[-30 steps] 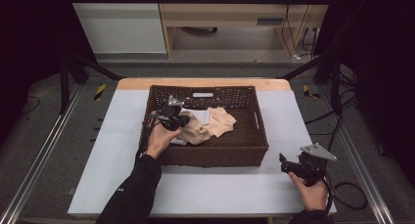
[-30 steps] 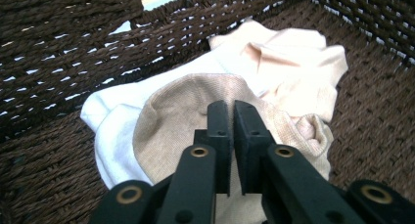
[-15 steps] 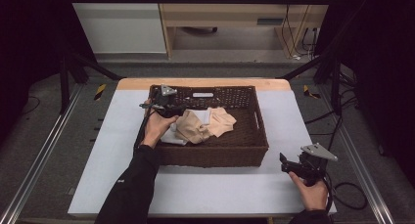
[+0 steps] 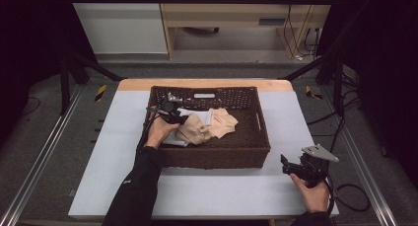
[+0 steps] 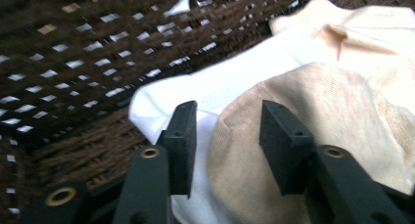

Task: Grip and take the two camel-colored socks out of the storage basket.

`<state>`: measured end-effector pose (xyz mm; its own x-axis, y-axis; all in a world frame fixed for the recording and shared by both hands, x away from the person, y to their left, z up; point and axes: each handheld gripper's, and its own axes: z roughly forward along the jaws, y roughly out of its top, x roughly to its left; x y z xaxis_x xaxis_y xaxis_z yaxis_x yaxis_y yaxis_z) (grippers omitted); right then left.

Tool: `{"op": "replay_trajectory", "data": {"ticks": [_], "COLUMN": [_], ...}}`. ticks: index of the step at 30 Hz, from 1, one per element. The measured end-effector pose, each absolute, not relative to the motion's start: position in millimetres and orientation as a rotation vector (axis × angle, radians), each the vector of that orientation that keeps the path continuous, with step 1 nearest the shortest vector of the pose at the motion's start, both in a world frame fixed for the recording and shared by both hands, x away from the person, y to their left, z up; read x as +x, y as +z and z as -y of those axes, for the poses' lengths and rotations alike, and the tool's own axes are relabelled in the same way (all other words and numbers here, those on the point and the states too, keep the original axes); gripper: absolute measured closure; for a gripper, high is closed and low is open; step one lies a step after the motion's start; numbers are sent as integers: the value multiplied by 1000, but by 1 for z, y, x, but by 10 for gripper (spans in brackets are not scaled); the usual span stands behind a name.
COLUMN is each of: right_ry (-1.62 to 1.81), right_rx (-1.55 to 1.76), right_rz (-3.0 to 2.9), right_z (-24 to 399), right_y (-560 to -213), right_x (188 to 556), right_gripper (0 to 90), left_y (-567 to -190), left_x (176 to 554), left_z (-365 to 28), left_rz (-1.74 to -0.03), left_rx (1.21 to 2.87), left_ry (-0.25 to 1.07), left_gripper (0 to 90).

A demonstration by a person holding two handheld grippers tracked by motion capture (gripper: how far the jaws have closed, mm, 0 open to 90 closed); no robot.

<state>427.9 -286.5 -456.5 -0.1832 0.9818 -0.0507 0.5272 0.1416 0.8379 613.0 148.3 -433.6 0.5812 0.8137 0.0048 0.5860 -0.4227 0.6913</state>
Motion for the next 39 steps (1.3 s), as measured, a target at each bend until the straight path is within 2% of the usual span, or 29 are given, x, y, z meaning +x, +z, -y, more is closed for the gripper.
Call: {"op": "replay_trajectory", "data": {"ticks": [4,7,9,12,24,31,39], "right_ry": [929,929,929,930,928,933,930], "right_rx": [1449,1449,1449,1450,1451,1452,1454], "right_rz": [-1793,-1793,-1791,-1786,-1782,-1778,-1775], "right_z": [287,287,287,288,288,288,288], "right_y": [-456,-456,-456,-456,-455,-455,-455], "right_x": [428,428,428,427,427,426,426], "right_gripper": [59,59,59,59,60,60,60], "left_y": [-437,-437,-435,-430,-406,-371,-352], "left_x": [613,612,611,608,593,569,540], "left_z": [-146,-145,-145,-149,-160,-170,-172], "left_rz": [-1115,-1112,-1122,-1155,-1126,-1013,-942], "left_rx": [2176,2181,2191,2180,2071,1931,1966], "left_ry": [428,405,409,412,510,528,546], "left_gripper": [660,734,829,882,893,894,894]}}
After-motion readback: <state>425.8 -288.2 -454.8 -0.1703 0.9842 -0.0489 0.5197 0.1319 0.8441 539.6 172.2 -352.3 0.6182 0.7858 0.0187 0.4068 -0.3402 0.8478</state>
